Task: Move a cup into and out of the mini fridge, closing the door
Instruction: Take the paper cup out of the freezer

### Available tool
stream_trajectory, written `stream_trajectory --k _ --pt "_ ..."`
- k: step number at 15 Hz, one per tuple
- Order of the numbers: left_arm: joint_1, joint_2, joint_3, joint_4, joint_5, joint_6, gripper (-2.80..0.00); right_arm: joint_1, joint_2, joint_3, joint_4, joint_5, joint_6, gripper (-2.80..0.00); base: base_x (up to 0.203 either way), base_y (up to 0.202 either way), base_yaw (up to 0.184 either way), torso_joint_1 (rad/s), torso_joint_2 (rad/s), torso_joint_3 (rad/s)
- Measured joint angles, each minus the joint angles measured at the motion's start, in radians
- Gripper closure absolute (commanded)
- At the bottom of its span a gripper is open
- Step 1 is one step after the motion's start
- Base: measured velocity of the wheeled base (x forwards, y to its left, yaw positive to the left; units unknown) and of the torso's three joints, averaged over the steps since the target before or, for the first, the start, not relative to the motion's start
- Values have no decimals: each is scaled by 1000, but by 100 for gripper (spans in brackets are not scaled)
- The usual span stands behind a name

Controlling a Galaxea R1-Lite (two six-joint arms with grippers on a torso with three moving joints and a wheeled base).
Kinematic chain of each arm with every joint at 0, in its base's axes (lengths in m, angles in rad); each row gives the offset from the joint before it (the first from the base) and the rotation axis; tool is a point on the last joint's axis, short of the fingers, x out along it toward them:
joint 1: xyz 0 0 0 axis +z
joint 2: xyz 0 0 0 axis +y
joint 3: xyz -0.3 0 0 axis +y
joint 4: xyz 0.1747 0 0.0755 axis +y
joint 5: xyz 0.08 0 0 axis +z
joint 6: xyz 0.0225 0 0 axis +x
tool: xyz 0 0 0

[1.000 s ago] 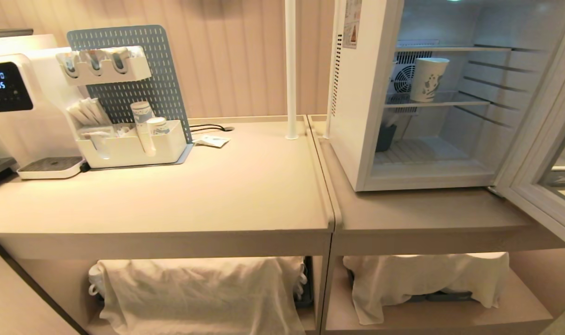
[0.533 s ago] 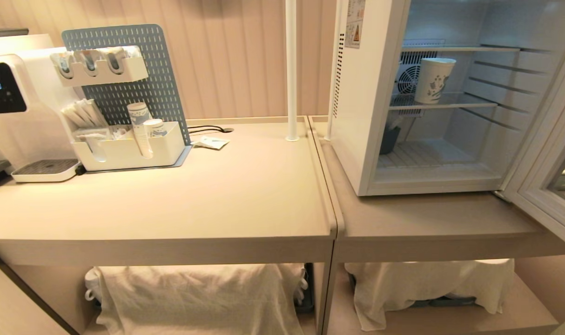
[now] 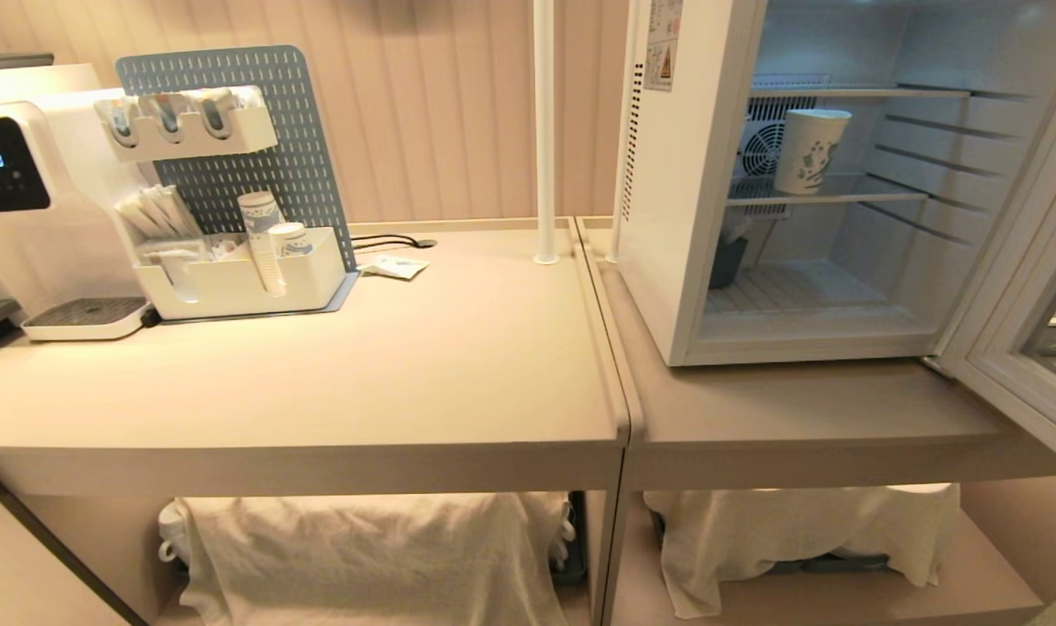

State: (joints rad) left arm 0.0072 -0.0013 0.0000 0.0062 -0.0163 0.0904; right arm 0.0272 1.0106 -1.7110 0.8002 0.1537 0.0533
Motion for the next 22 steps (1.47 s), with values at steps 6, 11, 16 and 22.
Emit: stream_trajectory --k 6,11,16,22 --pt "0 0 0 0 1 0 0 94 468 -195 148 97 331 0 0 0 0 0 0 0" --pt "0 0 0 0 -1 0 0 91 600 -60 -109 53 276 0 0 0 0 0 0 0" --pt "0 0 0 0 -1 0 0 -41 661 113 -428 66 -53 -280 0 0 0 0 0 0" --pt "0 0 0 0 -1 0 0 -50 687 156 -628 65 -49 -280 0 0 0 0 0 0"
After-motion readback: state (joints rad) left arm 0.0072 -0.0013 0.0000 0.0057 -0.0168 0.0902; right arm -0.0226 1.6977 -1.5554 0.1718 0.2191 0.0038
